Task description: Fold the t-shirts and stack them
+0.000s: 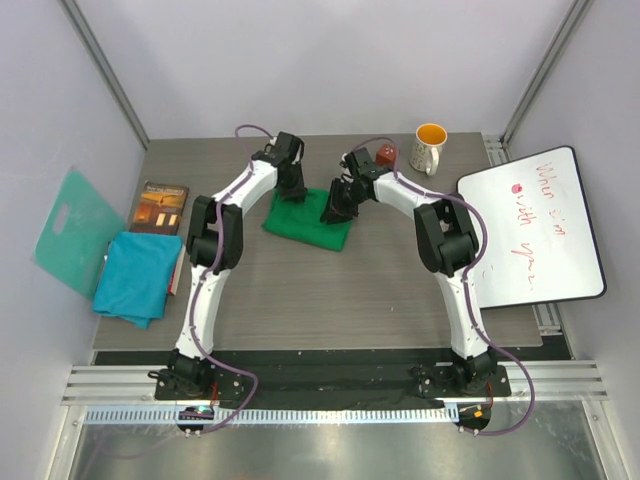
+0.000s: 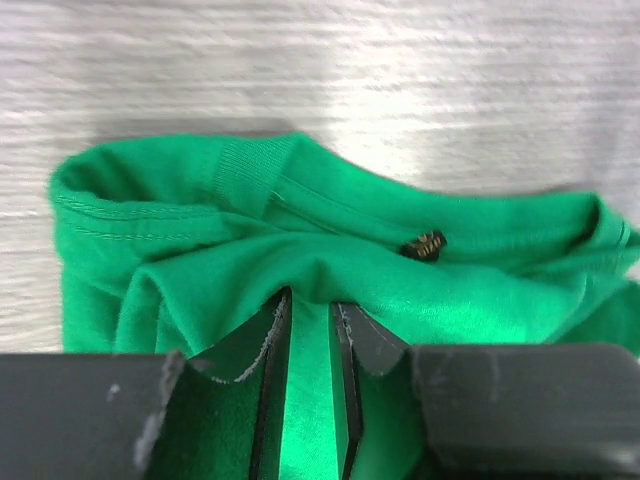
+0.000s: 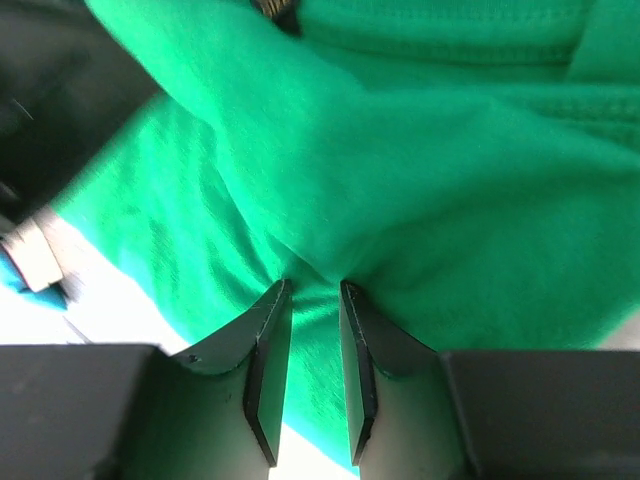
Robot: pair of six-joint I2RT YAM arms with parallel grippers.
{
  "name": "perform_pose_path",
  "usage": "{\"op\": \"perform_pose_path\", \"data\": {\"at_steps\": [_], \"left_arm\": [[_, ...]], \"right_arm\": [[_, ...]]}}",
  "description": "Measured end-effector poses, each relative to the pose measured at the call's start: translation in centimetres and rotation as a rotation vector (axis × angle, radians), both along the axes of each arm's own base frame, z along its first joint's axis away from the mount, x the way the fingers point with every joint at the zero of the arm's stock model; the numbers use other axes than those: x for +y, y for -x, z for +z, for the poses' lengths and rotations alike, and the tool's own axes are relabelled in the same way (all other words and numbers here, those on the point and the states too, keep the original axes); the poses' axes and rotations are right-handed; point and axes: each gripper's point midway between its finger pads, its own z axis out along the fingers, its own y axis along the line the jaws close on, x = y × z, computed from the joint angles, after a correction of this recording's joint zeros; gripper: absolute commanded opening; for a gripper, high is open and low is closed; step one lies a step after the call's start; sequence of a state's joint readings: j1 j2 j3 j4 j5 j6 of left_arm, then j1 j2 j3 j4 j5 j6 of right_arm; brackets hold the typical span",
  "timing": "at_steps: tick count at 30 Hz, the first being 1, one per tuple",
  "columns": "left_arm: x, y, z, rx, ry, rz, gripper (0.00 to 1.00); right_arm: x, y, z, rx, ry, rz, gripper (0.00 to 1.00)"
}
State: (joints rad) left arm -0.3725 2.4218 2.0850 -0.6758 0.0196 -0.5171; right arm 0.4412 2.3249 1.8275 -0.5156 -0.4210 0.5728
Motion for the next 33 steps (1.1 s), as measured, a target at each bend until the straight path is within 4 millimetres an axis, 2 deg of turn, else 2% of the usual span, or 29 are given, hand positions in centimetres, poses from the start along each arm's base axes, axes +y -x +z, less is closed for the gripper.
{"op": "perform_pose_path", "data": {"at_steps": [3, 11, 19, 24, 27, 33], "left_arm": [[0.9, -0.7, 0.2, -0.006, 0.000, 0.020, 0.24], [4.9, -2.0, 0.4, 0.004, 0.014, 0.086, 0.25], [6.7, -2.5, 0.5, 0.010, 0.017, 0.114, 0.29], [7.5, -3.6, 0.8, -0.001, 0.016, 0.124, 0.33], [9.4, -4.8, 1.0, -0.025, -0.002, 0.152, 0.34], [15.6, -6.2, 0.8, -0.034, -0.031, 0.265, 0.35]], "right_arm": [[0.1, 1.0, -0.4, 0.014, 0.014, 0.012, 0.29], [1.0, 1.5, -0.4, -0.003, 0.010, 0.034, 0.28], [2.4, 2.4, -0.6, -0.015, 0.007, 0.063, 0.29], [2.4, 2.7, -0.6, -0.030, 0.003, 0.065, 0.29], [2.2, 3.4, -0.7, -0.023, 0.006, 0.068, 0.30], [2.0, 4.7, -0.6, 0.003, 0.014, 0.080, 0.33]]}}
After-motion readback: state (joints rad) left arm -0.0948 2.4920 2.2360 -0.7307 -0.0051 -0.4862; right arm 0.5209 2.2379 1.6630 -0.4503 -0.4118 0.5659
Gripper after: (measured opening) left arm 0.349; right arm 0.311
